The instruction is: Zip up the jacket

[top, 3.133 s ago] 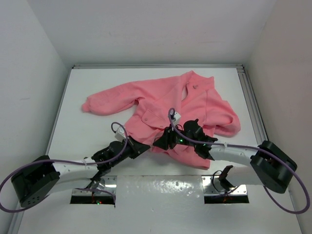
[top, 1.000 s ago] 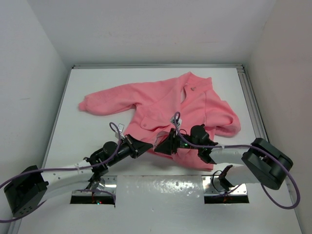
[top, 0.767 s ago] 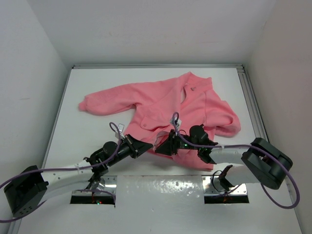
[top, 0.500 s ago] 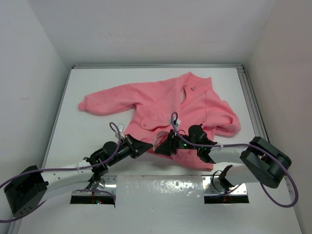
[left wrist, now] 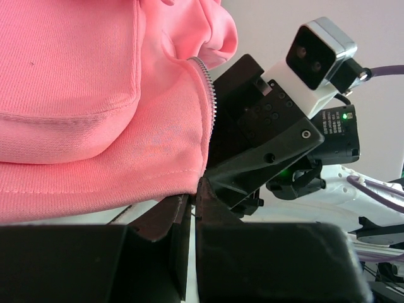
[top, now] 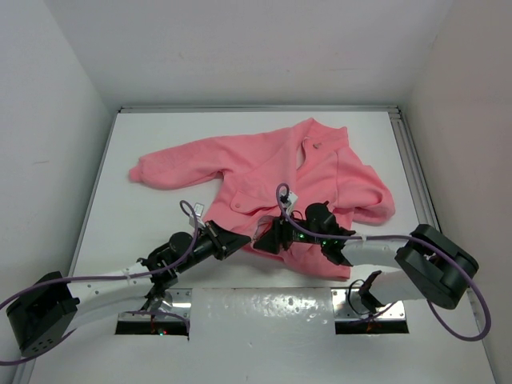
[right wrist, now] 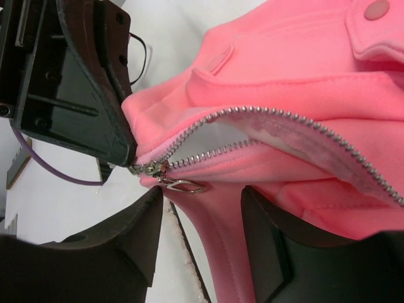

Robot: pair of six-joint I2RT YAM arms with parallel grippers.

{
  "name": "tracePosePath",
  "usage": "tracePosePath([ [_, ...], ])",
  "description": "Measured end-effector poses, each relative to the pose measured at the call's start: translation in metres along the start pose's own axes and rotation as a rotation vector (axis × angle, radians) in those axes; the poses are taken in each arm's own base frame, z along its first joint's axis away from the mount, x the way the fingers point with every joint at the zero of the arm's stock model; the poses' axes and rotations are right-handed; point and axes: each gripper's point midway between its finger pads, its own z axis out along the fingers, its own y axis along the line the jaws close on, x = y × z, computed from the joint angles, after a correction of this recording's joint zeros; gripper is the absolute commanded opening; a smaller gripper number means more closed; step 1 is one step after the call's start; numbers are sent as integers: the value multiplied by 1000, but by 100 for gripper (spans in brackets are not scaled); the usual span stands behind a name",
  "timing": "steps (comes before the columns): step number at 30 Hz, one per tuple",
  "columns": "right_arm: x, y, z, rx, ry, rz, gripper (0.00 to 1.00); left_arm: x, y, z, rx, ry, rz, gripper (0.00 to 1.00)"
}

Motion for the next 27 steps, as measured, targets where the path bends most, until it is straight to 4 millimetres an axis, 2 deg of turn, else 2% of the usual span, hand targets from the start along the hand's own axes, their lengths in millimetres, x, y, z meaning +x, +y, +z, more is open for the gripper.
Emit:
tracePosePath([
  [4, -5, 1, 4, -6, -2, -7, 55, 0, 0, 0, 1, -1, 2, 0],
  [13, -2, 7, 9, -51, 28, 4, 54, -1, 0, 0, 0, -4, 4, 0],
  [18, -4, 15, 8, -91, 29, 10, 43, -1, 1, 0, -2, -4, 5, 0],
  [21, -7, 21, 7, -111, 20, 6, 41, 0, 2, 1, -6, -2, 5, 0],
  [25, -13, 27, 4, -127, 3, -4, 32, 0, 3, 1, -9, -2, 4, 0],
  [27, -15, 28, 4, -131, -2, -7, 31, 0, 2, 1, -7, -2, 4, 0],
])
